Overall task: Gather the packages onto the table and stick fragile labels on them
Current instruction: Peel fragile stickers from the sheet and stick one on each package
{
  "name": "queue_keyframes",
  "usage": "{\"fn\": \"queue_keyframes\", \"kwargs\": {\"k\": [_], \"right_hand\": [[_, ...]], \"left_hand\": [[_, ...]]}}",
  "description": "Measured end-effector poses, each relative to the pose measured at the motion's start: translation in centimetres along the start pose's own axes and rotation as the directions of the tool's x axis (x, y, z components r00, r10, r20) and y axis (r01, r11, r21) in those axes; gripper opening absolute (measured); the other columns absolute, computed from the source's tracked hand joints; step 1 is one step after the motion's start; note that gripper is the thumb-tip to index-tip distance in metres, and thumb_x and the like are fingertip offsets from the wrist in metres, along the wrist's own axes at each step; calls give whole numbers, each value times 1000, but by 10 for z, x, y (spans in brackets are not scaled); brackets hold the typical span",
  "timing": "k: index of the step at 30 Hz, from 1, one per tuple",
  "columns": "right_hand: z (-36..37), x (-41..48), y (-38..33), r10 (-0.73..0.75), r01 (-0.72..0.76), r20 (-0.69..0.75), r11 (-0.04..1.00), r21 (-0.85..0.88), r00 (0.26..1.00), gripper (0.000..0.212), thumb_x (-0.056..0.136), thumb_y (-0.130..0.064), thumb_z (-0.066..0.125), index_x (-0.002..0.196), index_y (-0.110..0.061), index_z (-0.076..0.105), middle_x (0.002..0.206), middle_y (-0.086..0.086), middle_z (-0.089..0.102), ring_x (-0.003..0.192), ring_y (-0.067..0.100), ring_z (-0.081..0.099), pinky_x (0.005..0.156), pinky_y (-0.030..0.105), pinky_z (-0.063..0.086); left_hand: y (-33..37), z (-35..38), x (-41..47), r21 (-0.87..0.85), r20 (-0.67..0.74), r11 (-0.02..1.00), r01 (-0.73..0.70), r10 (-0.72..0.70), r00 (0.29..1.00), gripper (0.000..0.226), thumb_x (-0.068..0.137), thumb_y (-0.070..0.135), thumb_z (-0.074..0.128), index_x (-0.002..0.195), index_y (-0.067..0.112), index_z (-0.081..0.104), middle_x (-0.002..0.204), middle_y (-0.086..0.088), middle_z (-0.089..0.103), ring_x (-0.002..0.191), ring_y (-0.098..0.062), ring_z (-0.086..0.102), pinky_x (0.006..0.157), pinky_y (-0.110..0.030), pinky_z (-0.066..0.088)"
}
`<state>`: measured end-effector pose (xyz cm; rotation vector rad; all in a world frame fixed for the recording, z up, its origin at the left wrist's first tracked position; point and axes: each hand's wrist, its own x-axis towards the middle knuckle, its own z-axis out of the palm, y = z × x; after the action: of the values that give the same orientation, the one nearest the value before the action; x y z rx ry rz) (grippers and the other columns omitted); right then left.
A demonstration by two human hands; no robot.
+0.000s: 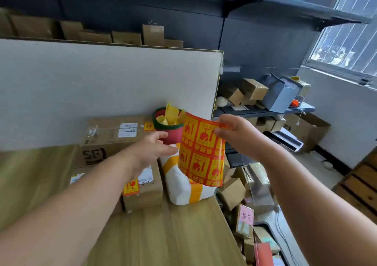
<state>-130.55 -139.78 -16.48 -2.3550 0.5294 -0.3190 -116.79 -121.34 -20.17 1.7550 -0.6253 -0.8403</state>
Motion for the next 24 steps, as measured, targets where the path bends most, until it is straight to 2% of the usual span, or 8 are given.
{"fn": "queue_keyframes", "kwargs": {"k": [3, 6, 10, 13, 15, 17, 20, 24], "right_hand": [[34, -33, -51, -54, 52, 49, 998, 44, 997, 8, 96, -21, 56, 99, -23, 63, 100, -2, 69, 96, 15, 66, 89, 38, 52], [68, -64, -99, -105, 97, 88, 991, 95, 991, 9, 95, -19, 58, 100, -16, 64, 103, 10, 69, 99, 30, 64, 93, 49, 50], [104, -93, -141, -131, 113, 82, 974, 197, 988, 9, 94, -17, 58, 99, -11, 63, 101, 15, 69, 97, 36, 63, 91, 46, 48], [127, -111, -160, -84, 62, 81, 967, 246, 993, 9, 95, -15, 56, 88, -16, 62, 86, 5, 66, 80, 23, 56, 80, 38, 45], [145, -116, -167, -43, 19, 89, 966, 257, 995, 7, 94, -15, 57, 89, -18, 61, 90, 2, 64, 87, 22, 58, 84, 38, 45], [164, -118, -170, -9, 11, -24, 996, 85, 1000, 17, 90, -21, 63, 106, -17, 60, 109, 0, 61, 104, 23, 55, 91, 39, 45], [194, -130, -188, -163, 129, -288, 983, -134, 944, 38, 83, -23, 68, 120, -18, 59, 124, 1, 53, 118, 23, 44, 96, 30, 34], [231, -150, -213, -390, 384, -178, 921, -70, 903, 21, 83, -20, 69, 104, -17, 69, 108, -1, 62, 107, 20, 53, 84, 26, 37]], "left_hand": [[-15, -35, -65, -33, -16, 999, 32, -32, 999, 75, 83, 21, 70, 146, 20, 30, 150, -5, 34, 133, -21, 34, 105, -36, 26], [-29, -67, -123, -31, -31, 999, 16, -17, 999, 60, 82, 16, 69, 136, 21, 42, 128, 10, 52, 132, -20, 37, 114, -44, 18], [-45, -98, -186, 54, -73, 998, 22, -18, 997, 25, 85, 4, 62, 109, 12, 62, 101, 1, 68, 96, -13, 56, 84, -32, 34], [-64, -119, -220, 5, -139, 999, 49, -48, 989, 13, 84, -1, 61, 91, 10, 61, 86, -9, 69, 80, -23, 63, 69, -30, 44], [-74, -127, -235, -61, -162, 997, 48, -57, 985, 17, 84, -4, 61, 82, 13, 59, 74, -9, 69, 67, -22, 63, 64, -30, 48], [-80, -132, -248, -88, -193, 996, 24, -41, 980, 20, 83, -6, 61, 79, 13, 59, 68, -6, 68, 60, -19, 63, 58, -27, 50], [-85, -135, -261, -81, -261, 997, -17, -4, 965, 22, 81, -9, 62, 78, 13, 58, 70, -7, 64, 57, -17, 60, 51, -22, 48], [-88, -134, -269, -20, -328, 998, -52, 43, 944, 21, 81, -9, 63, 78, 12, 60, 70, -5, 58, 56, -13, 56, 46, -15, 44]]}}
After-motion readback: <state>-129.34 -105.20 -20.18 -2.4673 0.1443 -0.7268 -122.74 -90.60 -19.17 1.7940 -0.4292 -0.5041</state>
